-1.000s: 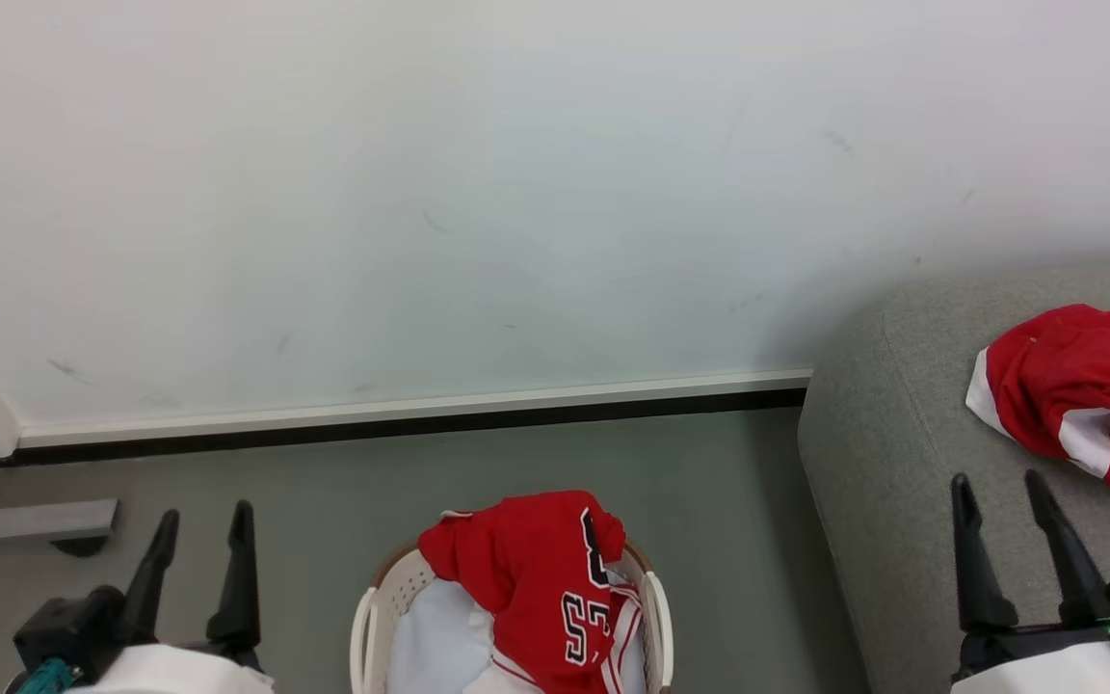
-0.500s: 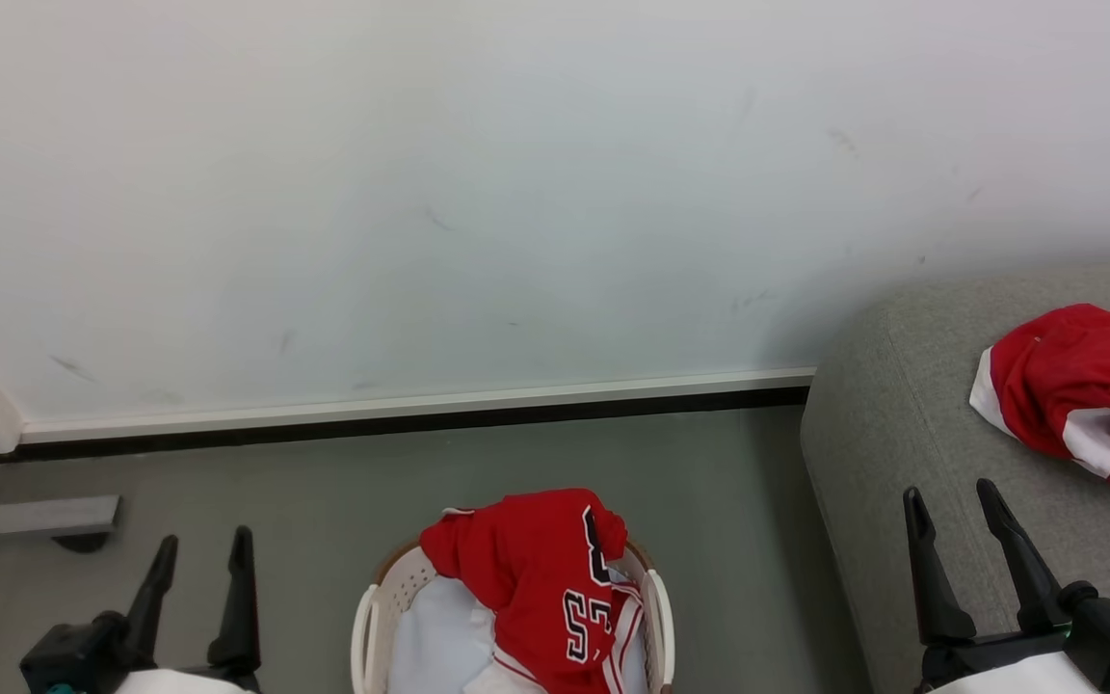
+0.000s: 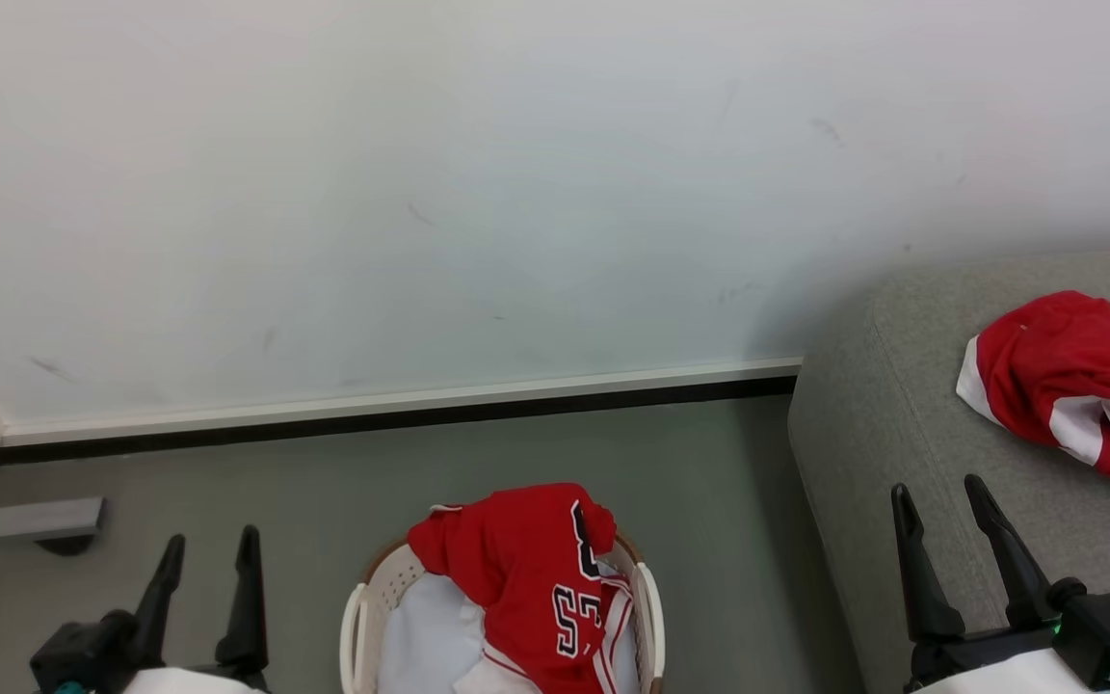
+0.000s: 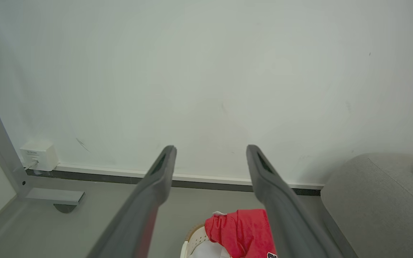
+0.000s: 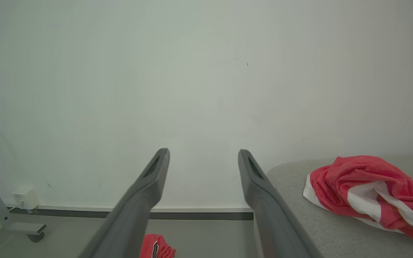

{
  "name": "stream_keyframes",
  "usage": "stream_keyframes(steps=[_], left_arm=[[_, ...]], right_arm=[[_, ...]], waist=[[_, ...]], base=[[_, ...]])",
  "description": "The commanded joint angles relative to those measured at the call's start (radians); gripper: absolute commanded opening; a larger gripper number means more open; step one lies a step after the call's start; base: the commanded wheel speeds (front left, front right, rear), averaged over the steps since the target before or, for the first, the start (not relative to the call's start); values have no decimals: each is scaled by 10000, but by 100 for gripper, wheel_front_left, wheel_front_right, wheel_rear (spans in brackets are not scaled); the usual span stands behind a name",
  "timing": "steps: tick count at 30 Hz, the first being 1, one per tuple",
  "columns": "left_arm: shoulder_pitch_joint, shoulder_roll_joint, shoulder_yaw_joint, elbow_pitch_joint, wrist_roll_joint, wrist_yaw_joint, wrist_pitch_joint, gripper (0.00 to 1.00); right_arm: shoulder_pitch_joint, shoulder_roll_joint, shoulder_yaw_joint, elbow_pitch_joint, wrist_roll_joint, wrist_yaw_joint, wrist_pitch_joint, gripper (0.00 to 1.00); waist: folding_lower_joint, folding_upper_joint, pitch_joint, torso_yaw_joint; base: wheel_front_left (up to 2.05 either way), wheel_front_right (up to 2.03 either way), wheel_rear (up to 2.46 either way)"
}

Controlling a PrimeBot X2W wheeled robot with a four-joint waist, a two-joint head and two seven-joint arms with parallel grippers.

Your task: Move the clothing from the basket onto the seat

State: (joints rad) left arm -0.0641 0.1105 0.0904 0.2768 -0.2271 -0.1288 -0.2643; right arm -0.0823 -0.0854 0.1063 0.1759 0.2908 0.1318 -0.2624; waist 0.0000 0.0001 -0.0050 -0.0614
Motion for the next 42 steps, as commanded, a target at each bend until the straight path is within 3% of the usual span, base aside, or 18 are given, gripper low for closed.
stream_keyframes(steps=[1,7,20,42], left_arm=[[-140,1,2,10,140,-16,-2,100],[-595,343,-639,138,-212,-6,0,100],[-2460,1713,-2508,1080,-1580,-10,0,100],[-5969,4571,-8065,4329,-5170,-11,717,100]], right_arm=[[-173,25,35,-60,-1,-22,-34,100],[-619,56,154,-220,-10,-22,-34,100],[-1850,339,-49,-1072,-505,-22,-33,100],[-2768,361,30,-2965,967,-22,-33,100]], waist=[[0,-1,53,-55],[0,-1,624,-324],[0,-1,3035,-1286],[0,-1,6705,-3404]], base=[[0,0,0],[0,0,0],[0,0,0],[0,0,0]])
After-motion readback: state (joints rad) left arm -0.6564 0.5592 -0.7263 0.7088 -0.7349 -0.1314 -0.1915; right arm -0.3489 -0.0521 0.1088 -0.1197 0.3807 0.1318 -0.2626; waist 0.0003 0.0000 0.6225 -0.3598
